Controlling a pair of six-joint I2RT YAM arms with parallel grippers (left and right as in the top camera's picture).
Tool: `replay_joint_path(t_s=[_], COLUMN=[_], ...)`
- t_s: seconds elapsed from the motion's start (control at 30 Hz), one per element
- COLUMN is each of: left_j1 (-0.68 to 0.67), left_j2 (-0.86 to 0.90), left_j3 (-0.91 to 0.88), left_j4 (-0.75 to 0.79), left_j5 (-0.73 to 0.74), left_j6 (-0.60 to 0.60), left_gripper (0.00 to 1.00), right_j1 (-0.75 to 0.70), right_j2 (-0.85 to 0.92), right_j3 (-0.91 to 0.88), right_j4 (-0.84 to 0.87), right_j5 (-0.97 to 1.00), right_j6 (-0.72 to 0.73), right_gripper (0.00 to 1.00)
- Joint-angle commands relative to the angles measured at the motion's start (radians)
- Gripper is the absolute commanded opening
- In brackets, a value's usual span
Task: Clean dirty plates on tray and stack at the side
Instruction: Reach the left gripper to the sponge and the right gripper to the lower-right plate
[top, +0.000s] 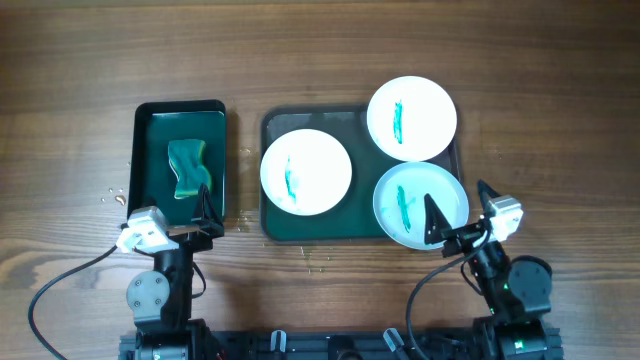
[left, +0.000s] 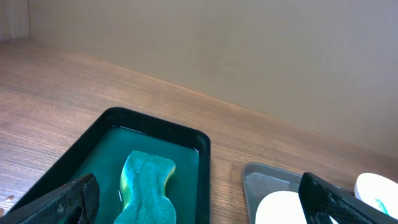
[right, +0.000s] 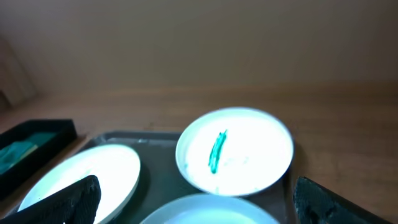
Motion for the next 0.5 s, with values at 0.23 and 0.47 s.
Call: replay_joint_path(t_s=[0.23, 0.47], left_j1=[-0.005, -0.005], left_j2=[0.103, 0.405], left_j3=[0.124, 0.480], left_j4=[-0.048, -0.325], left_j5=[0.061, 0.061], left_j6=[0.018, 0.018], left_gripper=[1.00, 1.00], right_j1=[0.005, 0.005], right_j2=[0.288, 0.647], right_j3=[0.160, 0.609], right_j4=[-0.006, -0.324], right_j5=[-0.163, -0.225], right_j6=[-0.049, -0.077], right_gripper=[1.00, 1.00])
